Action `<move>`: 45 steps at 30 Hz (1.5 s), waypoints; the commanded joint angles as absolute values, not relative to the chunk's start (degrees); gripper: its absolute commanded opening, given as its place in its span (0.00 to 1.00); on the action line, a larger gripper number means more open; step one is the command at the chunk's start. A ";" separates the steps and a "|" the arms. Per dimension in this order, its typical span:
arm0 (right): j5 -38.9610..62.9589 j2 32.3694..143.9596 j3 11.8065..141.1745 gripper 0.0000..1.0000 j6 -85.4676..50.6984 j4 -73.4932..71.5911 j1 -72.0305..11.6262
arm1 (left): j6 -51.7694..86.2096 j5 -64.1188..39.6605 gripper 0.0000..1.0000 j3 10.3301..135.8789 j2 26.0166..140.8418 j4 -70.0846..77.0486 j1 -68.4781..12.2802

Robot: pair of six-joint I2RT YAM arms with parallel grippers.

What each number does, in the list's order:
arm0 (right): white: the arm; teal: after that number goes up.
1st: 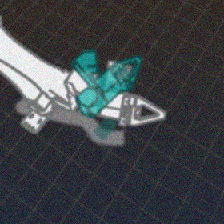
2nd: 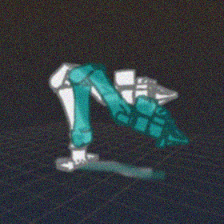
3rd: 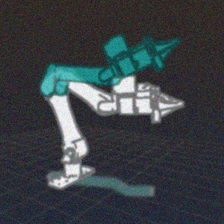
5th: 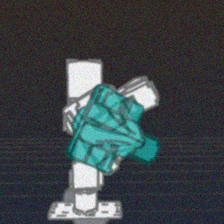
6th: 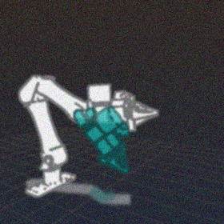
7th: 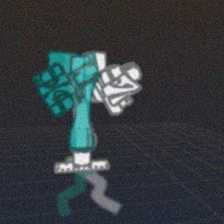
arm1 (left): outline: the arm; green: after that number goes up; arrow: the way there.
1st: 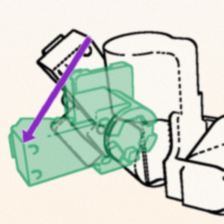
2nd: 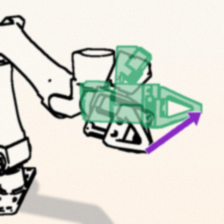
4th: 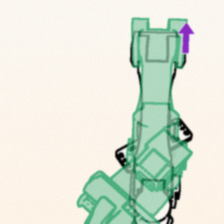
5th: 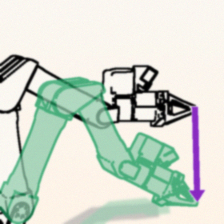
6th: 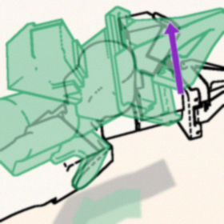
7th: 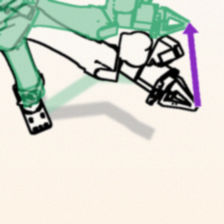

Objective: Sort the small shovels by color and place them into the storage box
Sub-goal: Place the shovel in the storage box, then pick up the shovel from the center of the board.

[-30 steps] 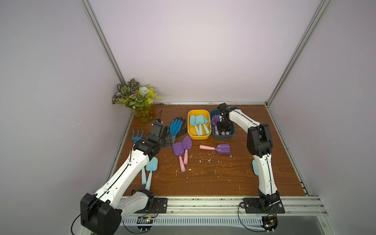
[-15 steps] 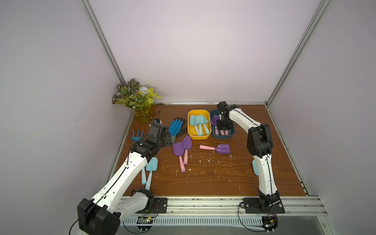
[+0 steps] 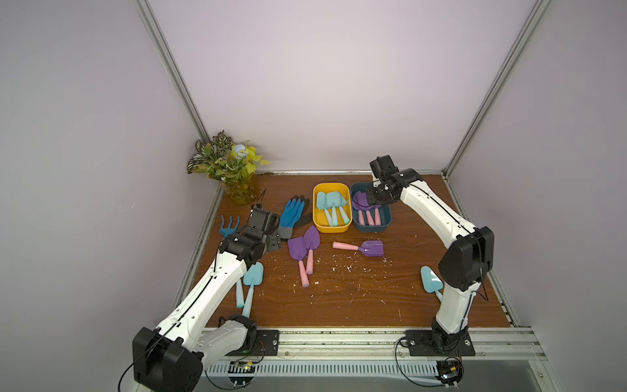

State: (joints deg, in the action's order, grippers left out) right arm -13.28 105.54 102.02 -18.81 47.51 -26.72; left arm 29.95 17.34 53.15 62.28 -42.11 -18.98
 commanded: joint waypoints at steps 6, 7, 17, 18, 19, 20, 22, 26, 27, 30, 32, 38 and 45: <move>-13.37 94.06 88.13 0.45 -20.75 39.74 -27.17 | 34.05 18.62 0.77 51.84 63.68 -46.75 -17.58; -12.92 92.97 86.55 0.45 -20.87 39.06 -27.16 | 34.67 18.13 0.77 51.50 64.27 -46.67 -17.58; -8.15 85.34 73.92 0.45 -20.79 32.60 -27.55 | 42.10 17.39 0.76 47.68 66.68 -46.67 -17.49; -7.87 84.86 73.06 0.45 -20.80 32.07 -27.60 | 42.75 17.41 0.76 47.36 66.45 -46.58 -17.49; -7.47 84.33 72.12 0.45 -20.70 31.47 -27.58 | 43.40 17.46 0.76 46.82 66.18 -46.55 -17.52; -7.05 83.89 71.16 0.45 -20.57 30.89 -27.58 | 43.95 17.20 0.76 46.30 66.10 -46.51 -17.54; -6.28 83.37 69.72 0.45 -20.39 29.85 -27.59 | 45.08 16.35 0.76 45.21 66.31 -46.53 -17.54; -4.55 82.49 67.08 0.45 -20.17 27.55 -27.59 | 47.69 14.34 0.76 43.19 67.18 -46.49 -17.55; -4.31 82.44 66.71 0.45 -20.05 27.15 -27.55 | 48.02 14.10 0.76 42.99 67.31 -46.45 -17.51; -3.39 82.27 65.30 0.45 -19.89 26.09 -27.60 | 49.28 12.89 0.76 41.97 67.74 -46.47 -17.55; -2.82 82.13 64.50 0.45 -19.78 25.45 -27.60 | 50.48 12.58 0.76 40.58 67.37 -46.53 -17.51; -1.34 81.14 62.56 0.45 -19.82 23.59 -27.60 | 53.62 13.36 0.78 37.75 66.06 -46.75 -17.56; 0.38 80.68 61.03 0.45 -19.75 22.06 -27.60 | 54.89 16.18 0.83 38.80 68.89 -50.27 -17.51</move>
State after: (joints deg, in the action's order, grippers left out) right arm -1.15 82.54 61.69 -20.32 24.08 -27.31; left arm 53.52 13.78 37.65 67.59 -46.70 -18.09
